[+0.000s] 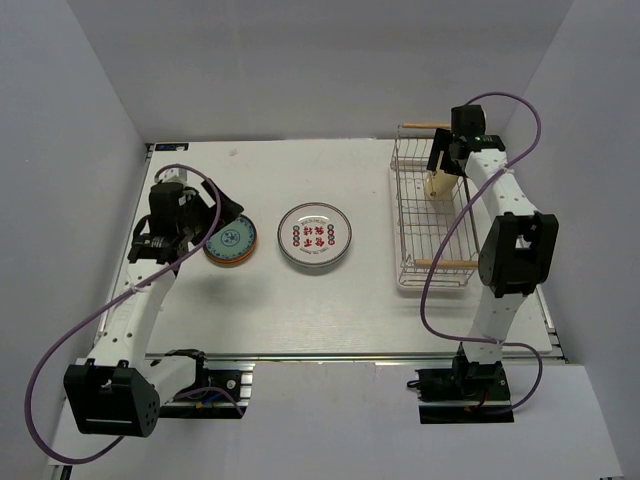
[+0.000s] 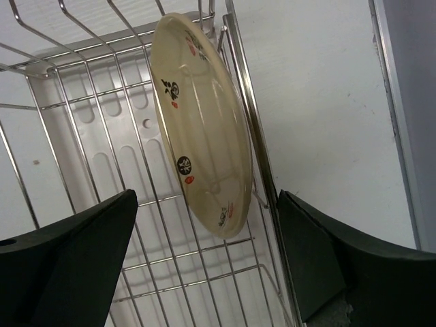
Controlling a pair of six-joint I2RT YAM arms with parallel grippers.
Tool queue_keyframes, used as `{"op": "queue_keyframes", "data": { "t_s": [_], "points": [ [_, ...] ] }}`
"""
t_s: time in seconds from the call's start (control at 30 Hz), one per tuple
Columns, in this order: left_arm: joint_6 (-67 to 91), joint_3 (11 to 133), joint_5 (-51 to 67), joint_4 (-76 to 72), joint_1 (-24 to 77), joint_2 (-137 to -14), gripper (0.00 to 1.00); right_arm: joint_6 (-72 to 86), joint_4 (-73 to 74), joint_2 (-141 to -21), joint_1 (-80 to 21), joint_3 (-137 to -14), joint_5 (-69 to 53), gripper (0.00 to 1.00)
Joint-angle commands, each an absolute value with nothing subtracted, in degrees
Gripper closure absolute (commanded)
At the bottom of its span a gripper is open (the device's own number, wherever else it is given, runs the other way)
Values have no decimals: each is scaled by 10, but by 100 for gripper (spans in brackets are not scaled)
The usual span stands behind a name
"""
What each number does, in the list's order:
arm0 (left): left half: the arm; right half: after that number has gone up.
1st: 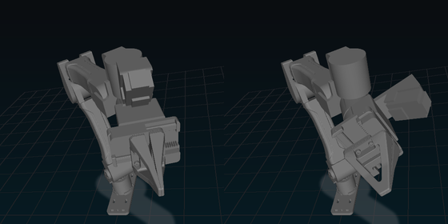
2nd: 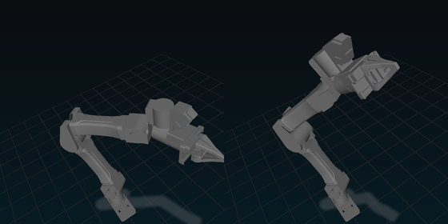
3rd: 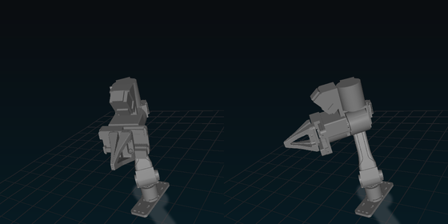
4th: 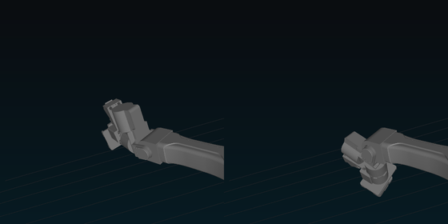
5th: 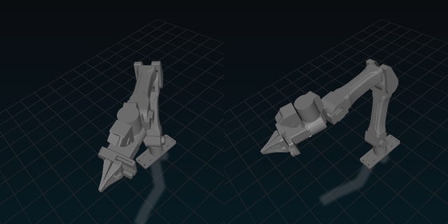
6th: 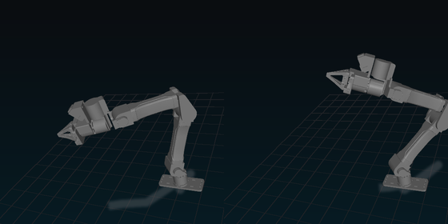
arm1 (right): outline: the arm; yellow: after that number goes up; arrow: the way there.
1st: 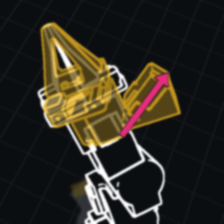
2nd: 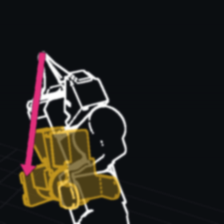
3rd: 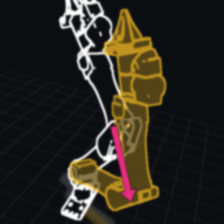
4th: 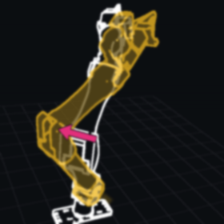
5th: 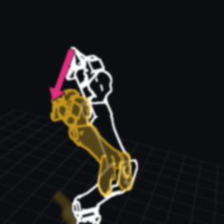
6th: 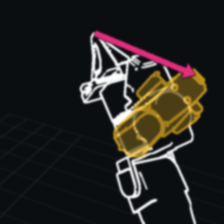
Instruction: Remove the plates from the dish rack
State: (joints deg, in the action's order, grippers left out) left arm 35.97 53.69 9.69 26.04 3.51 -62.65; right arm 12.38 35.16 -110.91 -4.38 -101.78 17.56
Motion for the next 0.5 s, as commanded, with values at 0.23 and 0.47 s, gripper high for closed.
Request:
{"op": "queue_keyframes", "data": {
  "t_s": [0.23,0.47],
  "points": [
    [351,538,92,250,36,-603,2,91,287,-1130,-26,-1058,98,13],
    [346,545,82,260,36,-600,2,93,296,-1169,-23,-1092,76,15]
  ]
}}
